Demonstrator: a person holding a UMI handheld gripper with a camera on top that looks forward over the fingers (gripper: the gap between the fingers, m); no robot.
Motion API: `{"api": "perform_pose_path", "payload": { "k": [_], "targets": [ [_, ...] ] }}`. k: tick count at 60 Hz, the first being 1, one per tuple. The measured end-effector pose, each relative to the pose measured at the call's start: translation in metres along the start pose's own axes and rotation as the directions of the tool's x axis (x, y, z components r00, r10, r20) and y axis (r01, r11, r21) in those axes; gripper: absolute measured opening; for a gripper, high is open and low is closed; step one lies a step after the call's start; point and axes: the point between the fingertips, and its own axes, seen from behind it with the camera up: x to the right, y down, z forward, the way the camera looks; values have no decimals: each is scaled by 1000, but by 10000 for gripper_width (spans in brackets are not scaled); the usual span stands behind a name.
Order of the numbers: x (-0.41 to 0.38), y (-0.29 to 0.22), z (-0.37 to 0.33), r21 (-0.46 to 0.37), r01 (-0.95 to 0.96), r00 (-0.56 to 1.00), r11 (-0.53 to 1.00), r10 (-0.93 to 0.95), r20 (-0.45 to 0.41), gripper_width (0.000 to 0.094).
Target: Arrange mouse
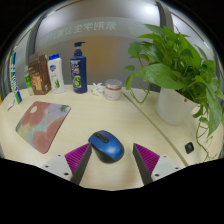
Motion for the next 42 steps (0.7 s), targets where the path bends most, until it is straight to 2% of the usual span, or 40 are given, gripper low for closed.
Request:
{"api": "perform_pose_path", "payload": {
  "k": [8,12,16,22,30,35,42],
  "targets": [
    [14,-13,21,10,1,1000,1000,-1,-10,833],
    [20,-16,31,10,-15,1000,1000,16,-12,787],
    [20,-19,37,13,-43,999,999,43,0,708],
    [17,-18,39,15,-53,998,998,53,16,488],
    [17,-20,39,33,-9,1000,999,9,-6,415],
    [19,-19,37,20,-18,999,1000,19,-50,378],
    [17,-35,17,46,-44,992,998,49,-118,378]
  ]
}}
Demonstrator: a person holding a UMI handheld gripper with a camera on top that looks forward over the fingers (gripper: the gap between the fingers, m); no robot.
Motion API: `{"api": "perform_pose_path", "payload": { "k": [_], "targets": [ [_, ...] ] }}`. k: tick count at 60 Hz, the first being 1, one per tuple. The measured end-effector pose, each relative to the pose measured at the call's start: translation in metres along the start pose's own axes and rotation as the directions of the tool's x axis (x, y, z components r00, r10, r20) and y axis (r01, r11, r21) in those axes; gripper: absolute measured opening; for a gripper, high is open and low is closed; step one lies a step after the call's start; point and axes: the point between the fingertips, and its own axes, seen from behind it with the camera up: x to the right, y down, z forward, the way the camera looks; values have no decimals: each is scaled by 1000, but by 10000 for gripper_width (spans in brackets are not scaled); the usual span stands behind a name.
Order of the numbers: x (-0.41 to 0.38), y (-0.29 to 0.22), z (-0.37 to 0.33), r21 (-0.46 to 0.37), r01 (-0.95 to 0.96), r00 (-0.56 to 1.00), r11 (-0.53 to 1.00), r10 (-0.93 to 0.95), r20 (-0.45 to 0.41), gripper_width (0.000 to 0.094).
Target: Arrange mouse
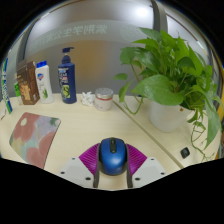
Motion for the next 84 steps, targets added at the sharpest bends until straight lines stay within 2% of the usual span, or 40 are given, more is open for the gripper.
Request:
{"api": "perform_pose_path", "payload": {
  "k": [13,21,25,32,36,40,45,55,59,65,66,69,84],
  "targets": [
    [-39,-89,-93,169,-37,995,985,52,-84,379],
    [-107,-148,-140,268,-48,997,962,62,-45,378],
    [-154,-159,-144,277,-52,999,959,55,-2,377],
    [-232,-136,-114,204,-77,994,976,60,89,375],
    [-263,-106,-82,106,-83,991,991,71,117,375],
    [-285,-76,-54,44,-64,990,997,58,125,376],
    [-298,-47,-26,7,-35,993,999,34,113,380],
    [-309,-12,-1,-69,-30,992,997,38,121,480],
    [-308,-17,-2,-55,-20,993,998,26,118,535],
    [-306,-21,-13,-61,-12,994,998,19,108,845],
    [-306,-23,-17,-60,-13,994,998,19,107,865],
    [-303,-29,-28,-50,-17,995,999,22,94,843],
    [-299,-53,-116,14,-31,998,999,30,48,850]
  ]
}}
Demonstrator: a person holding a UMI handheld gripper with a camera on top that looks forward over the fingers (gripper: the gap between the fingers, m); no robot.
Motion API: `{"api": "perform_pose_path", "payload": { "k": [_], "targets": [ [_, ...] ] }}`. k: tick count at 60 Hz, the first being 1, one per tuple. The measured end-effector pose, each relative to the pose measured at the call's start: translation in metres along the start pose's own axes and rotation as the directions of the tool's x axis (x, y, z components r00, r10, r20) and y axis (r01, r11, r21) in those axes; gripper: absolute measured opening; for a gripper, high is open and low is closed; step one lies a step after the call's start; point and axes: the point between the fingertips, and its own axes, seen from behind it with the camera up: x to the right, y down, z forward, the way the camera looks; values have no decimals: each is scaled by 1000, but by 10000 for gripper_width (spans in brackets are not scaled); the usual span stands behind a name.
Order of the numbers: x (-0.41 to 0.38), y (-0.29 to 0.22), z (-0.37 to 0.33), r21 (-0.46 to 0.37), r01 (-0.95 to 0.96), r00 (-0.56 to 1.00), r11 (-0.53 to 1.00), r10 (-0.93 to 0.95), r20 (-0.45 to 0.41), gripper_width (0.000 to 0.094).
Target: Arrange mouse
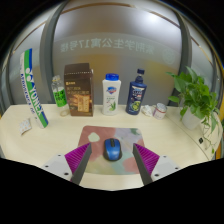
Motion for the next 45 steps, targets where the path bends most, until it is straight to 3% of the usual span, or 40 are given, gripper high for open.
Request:
{"api": "perform_pose_path", "payload": {
  "k": [24,45],
  "targets": [
    [-33,29,-173,78,13,999,997,-10,-47,851],
    [-45,48,-232,101,34,998,994,-29,-55,850]
  ]
}}
